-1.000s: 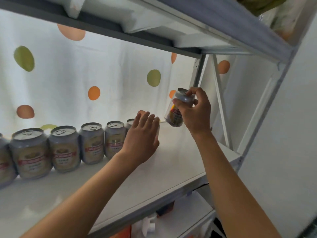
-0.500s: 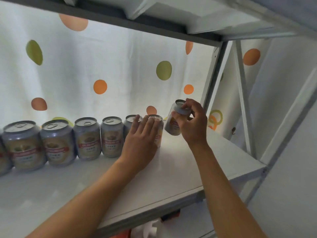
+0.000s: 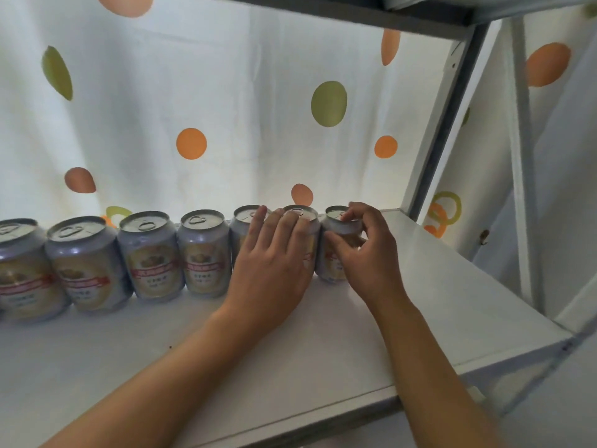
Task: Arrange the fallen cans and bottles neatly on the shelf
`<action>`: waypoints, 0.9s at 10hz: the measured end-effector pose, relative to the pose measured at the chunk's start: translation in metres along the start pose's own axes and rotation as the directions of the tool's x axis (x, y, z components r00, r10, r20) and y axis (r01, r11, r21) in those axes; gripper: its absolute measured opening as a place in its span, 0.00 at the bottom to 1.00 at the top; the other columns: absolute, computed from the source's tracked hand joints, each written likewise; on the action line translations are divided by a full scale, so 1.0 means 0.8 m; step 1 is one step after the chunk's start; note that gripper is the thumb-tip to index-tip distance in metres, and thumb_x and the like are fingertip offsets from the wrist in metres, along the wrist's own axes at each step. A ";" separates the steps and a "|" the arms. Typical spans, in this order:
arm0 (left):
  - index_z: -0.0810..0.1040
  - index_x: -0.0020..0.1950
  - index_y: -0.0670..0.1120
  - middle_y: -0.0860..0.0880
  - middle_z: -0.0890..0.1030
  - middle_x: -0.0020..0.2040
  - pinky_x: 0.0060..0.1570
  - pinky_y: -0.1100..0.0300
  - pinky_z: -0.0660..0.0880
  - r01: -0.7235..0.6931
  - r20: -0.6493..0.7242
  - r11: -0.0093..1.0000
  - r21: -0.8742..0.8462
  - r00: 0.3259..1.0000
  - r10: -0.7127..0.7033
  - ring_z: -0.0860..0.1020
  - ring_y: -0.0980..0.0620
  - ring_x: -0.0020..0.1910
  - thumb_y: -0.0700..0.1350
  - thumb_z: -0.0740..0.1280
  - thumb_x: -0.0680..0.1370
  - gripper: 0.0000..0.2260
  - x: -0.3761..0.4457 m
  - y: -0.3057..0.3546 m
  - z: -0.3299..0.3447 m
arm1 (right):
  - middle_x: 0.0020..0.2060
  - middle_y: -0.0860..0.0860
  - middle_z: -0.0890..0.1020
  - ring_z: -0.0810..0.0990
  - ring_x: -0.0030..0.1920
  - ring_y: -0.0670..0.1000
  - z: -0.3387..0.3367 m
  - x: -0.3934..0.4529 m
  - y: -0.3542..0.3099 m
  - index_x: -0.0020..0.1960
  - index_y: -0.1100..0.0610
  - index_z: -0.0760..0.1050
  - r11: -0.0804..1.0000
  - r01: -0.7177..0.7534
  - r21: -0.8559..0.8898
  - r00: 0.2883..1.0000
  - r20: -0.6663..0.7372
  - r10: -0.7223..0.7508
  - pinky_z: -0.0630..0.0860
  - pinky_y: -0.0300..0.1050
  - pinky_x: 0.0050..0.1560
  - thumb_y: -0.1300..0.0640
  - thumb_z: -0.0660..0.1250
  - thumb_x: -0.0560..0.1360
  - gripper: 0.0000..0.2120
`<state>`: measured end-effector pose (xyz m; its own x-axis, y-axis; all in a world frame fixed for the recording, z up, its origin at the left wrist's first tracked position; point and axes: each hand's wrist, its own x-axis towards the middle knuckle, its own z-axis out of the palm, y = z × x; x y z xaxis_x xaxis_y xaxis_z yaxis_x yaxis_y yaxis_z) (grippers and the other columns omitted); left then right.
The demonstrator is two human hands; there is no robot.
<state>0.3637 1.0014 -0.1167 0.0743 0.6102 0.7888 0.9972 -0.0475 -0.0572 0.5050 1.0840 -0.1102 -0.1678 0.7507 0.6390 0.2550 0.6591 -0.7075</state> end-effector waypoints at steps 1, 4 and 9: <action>0.73 0.66 0.39 0.41 0.76 0.63 0.71 0.42 0.61 0.004 0.013 1.000 0.015 1.000 -0.004 0.72 0.40 0.66 0.46 0.62 0.77 0.19 -0.001 -0.002 -0.001 | 0.52 0.42 0.75 0.72 0.53 0.29 0.000 -0.001 -0.002 0.54 0.53 0.73 1.000 -0.015 -0.015 1.000 0.028 0.015 0.71 0.24 0.49 0.58 0.75 0.72 0.14; 0.69 0.72 0.37 0.39 0.69 0.72 0.71 0.42 0.62 -0.115 0.016 0.991 0.060 0.993 0.115 0.64 0.41 0.74 0.45 0.63 0.79 0.23 -0.008 -0.002 0.004 | 0.72 0.46 0.69 0.56 0.77 0.43 -0.003 -0.014 -0.022 0.58 0.47 0.71 0.978 0.160 -0.136 0.987 0.057 -0.153 0.61 0.50 0.76 0.57 0.72 0.75 0.15; 0.71 0.69 0.41 0.44 0.72 0.69 0.74 0.46 0.58 0.079 0.022 0.997 -0.006 0.997 -0.079 0.65 0.45 0.73 0.48 0.56 0.76 0.23 -0.054 -0.024 -0.074 | 0.74 0.47 0.68 0.59 0.77 0.47 0.041 -0.095 -0.070 0.72 0.49 0.67 0.945 0.311 -0.101 0.944 0.152 -0.294 0.62 0.52 0.75 0.58 0.70 0.75 0.27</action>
